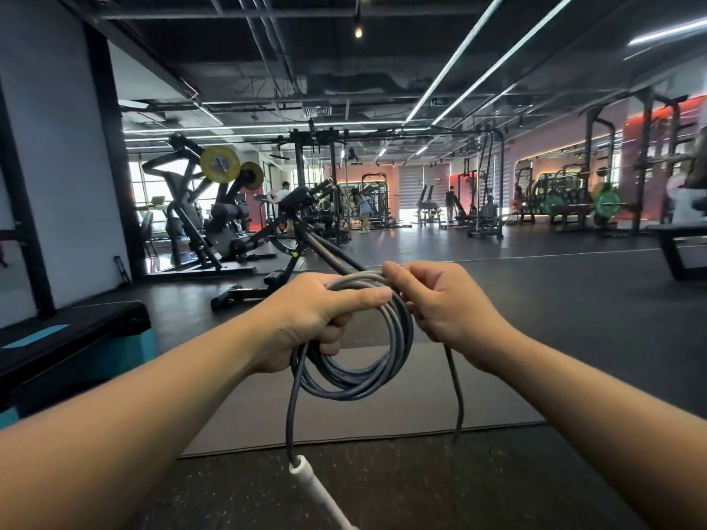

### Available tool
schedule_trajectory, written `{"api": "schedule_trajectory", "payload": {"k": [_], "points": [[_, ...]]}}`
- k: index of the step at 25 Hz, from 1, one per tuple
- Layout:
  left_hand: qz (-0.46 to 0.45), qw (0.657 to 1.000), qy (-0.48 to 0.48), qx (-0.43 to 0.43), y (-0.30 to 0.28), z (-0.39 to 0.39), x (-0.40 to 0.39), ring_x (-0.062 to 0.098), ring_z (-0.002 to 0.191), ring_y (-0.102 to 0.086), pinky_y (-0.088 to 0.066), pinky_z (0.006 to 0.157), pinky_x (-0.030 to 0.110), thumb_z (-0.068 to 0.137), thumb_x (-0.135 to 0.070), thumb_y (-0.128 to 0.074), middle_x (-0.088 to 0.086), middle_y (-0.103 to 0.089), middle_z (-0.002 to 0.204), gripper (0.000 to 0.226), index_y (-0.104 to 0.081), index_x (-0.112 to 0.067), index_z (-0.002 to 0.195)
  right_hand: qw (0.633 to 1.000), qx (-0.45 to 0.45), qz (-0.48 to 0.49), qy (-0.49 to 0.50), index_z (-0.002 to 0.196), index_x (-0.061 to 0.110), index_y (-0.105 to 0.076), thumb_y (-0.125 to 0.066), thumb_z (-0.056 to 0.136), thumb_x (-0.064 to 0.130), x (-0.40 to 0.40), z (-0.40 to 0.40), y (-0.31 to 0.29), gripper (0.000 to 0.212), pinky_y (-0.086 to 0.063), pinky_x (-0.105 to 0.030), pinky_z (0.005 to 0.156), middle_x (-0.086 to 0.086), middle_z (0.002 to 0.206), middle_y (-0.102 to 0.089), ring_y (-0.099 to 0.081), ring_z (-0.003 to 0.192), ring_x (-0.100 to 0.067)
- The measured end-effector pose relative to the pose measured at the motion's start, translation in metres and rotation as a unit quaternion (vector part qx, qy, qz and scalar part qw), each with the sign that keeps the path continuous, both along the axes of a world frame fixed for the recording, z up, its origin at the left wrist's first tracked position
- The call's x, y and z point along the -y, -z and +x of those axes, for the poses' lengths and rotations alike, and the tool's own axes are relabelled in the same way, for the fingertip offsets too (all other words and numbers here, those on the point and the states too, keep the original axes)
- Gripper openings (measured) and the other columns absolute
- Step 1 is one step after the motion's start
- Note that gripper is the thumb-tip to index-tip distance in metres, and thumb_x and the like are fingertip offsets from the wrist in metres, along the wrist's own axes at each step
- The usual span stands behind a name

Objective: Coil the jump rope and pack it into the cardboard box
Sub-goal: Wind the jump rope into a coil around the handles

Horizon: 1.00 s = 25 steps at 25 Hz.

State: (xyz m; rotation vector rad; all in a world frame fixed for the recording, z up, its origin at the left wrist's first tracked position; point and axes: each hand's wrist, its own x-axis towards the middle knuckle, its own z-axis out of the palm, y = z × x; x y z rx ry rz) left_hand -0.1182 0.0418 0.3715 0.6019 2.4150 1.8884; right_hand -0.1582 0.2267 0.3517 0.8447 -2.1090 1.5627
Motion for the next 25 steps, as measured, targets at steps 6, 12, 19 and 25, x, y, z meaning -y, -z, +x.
{"api": "schedule_trajectory", "payload": {"k": [6, 12, 19, 25], "points": [[-0.014, 0.999, -0.029, -0.023, -0.017, -0.003, 0.002, 0.012, 0.042, -0.014, -0.018, 0.042, 0.023, 0.092, -0.047, -0.062, 0.000, -0.018, 0.057, 0.040, -0.066, -0.024, 0.059, 0.998, 0.026, -0.031, -0.047, 0.080, 0.013, -0.063, -0.054, 0.104, 0.032, -0.001, 0.002, -0.003, 0.032, -0.026, -0.020, 0.039, -0.006, 0.059, -0.039, -0.031, 0.043, -0.010], [0.156, 0.986, -0.050, -0.013, -0.019, -0.008, 0.005, 0.010, 0.037, -0.018, -0.022, 0.039, 0.021, 0.093, -0.049, -0.061, -0.005, -0.024, 0.052, 0.040, -0.058, -0.020, 0.065, 0.997, 0.057, -0.007, -0.046, 0.092, 0.011, -0.073, -0.052, 0.103, 0.037, -0.032, -0.007, 0.018, 0.035, -0.030, -0.030, 0.048, -0.002, 0.059, -0.035, -0.032, 0.051, -0.015], [0.455, 0.884, -0.101, 0.019, -0.038, -0.017, -0.011, 0.006, 0.033, -0.023, -0.028, 0.032, 0.018, 0.088, -0.053, -0.067, -0.009, -0.030, 0.048, 0.033, -0.057, -0.022, 0.083, 0.974, 0.166, -0.065, -0.138, 0.119, 0.018, -0.074, -0.052, 0.103, 0.029, -0.029, -0.015, 0.056, 0.029, -0.052, -0.046, 0.078, -0.013, 0.081, -0.052, -0.056, 0.073, -0.022], [0.621, 0.768, -0.151, 0.053, -0.059, -0.028, -0.018, 0.009, 0.030, -0.028, -0.035, 0.035, 0.016, 0.090, -0.060, -0.060, -0.005, -0.028, 0.040, 0.053, -0.043, -0.014, 0.067, 0.859, 0.324, -0.184, -0.351, 0.130, 0.015, -0.070, -0.081, 0.085, 0.022, -0.003, -0.007, 0.081, 0.047, -0.055, -0.042, 0.070, -0.011, 0.086, -0.065, -0.062, 0.069, -0.024]]}}
